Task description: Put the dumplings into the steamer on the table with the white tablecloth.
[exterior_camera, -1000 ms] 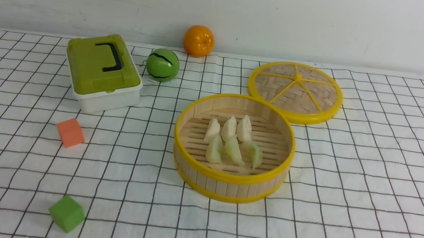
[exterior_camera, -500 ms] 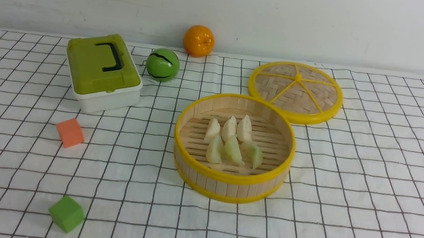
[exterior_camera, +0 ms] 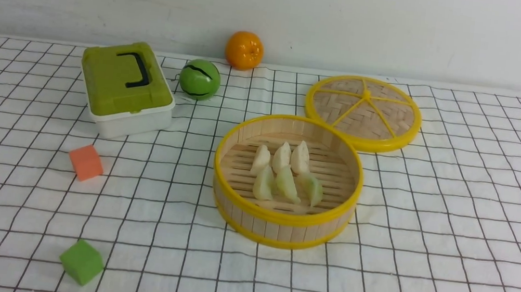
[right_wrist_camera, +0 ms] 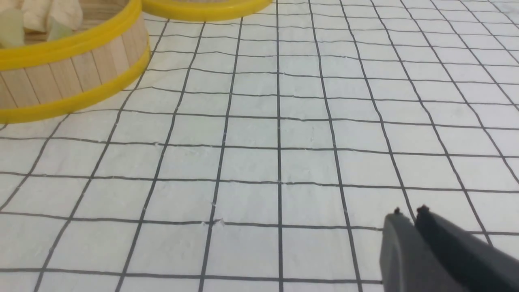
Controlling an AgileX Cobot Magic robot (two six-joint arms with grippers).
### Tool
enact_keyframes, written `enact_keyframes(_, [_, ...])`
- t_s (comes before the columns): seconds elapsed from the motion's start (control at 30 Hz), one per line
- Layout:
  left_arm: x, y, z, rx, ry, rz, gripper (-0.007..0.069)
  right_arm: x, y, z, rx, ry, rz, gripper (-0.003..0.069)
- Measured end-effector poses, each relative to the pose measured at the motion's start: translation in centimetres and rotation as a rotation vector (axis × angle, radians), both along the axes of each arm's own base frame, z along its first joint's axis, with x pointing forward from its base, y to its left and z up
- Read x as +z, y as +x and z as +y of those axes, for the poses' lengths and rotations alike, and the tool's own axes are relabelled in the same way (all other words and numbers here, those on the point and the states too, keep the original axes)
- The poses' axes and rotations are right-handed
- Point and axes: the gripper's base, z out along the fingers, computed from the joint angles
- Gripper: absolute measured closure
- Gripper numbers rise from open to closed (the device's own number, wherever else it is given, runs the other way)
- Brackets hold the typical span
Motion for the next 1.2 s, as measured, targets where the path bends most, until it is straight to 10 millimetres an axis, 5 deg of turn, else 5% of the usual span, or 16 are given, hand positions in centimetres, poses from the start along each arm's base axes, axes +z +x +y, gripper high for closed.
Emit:
enact_keyframes(0.17, [-3.9,0.7,-0.5,0.025,-0.060,0.051,0.0636,0.0,0.0,0.0,0.000,0.000,0.000,0.0601])
enact_keyframes(0.3, [-4.7,0.6,-0.7,0.014,-0.038,0.087,0.0636,0.0,0.0,0.0,-0.001,0.000,0.000,0.0594])
enact_keyframes(1.2, [-4.8,0.6,-0.8,-0.024,0.059,0.088,0.0636,0.0,0.0,0.0,-0.001,0.000,0.000,0.0559])
